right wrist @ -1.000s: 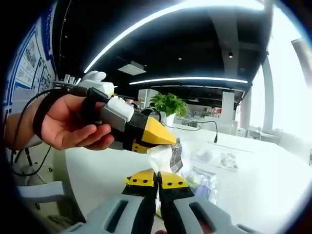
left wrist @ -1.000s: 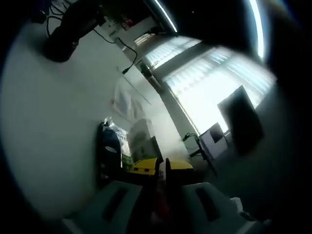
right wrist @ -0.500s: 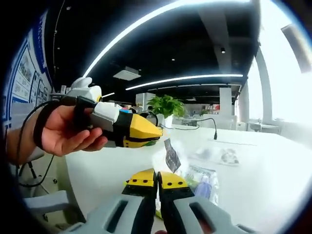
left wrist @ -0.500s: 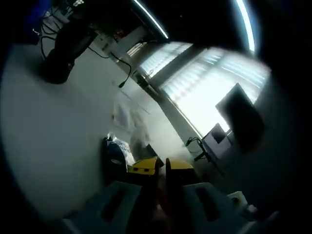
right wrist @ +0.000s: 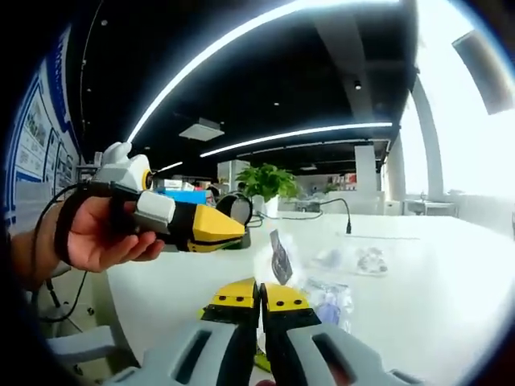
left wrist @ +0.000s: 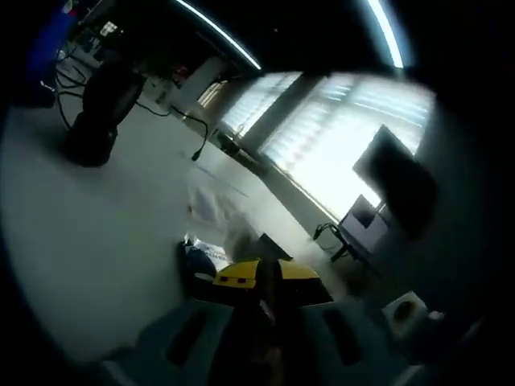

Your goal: Clip sheet goods on table flip sheet goods clip sheet goods scan sheet goods put sheet goods back to table

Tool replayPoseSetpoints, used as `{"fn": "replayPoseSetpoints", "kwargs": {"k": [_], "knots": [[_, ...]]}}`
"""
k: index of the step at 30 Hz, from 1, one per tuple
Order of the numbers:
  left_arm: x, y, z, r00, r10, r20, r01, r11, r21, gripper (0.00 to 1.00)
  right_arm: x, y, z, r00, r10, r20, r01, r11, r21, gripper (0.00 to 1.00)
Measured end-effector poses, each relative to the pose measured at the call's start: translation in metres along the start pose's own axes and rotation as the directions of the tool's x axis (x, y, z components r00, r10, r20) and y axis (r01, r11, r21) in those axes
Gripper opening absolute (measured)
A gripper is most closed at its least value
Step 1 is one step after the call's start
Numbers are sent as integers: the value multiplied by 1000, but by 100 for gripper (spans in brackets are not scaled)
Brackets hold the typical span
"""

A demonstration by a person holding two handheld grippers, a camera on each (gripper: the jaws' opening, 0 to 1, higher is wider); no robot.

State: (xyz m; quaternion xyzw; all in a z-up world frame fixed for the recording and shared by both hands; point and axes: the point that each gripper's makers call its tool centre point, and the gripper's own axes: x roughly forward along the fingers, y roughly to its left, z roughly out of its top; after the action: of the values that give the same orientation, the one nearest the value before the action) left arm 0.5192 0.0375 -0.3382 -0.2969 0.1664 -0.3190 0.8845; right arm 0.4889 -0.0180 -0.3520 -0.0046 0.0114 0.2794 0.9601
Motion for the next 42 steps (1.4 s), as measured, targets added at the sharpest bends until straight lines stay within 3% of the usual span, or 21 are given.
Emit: {"fn": "replayPoseSetpoints", "kwargs": {"k": [13,27,34,39,42], "knots": [[-8,25,-9,999,36,30,-36,999,22,0,-8,-23,24,996,-56,62,52,997,64,0],[-12,39,-4,994,76,72,-87,982,165,0,-21,-51,46,982,-137,128,116,980,162,0],[-15,51,0,987,123,106,-149,948,282,0,-27,-72,49,975,-173,140,132,956,262,0],[-16,65,7,971,186,151,-233,878,418,0,-31,-83,49,969,-203,141,154,941,301,0],[-15,67,6,970,190,155,-240,861,448,0,-36,-91,52,963,-227,147,172,933,315,0]]}}
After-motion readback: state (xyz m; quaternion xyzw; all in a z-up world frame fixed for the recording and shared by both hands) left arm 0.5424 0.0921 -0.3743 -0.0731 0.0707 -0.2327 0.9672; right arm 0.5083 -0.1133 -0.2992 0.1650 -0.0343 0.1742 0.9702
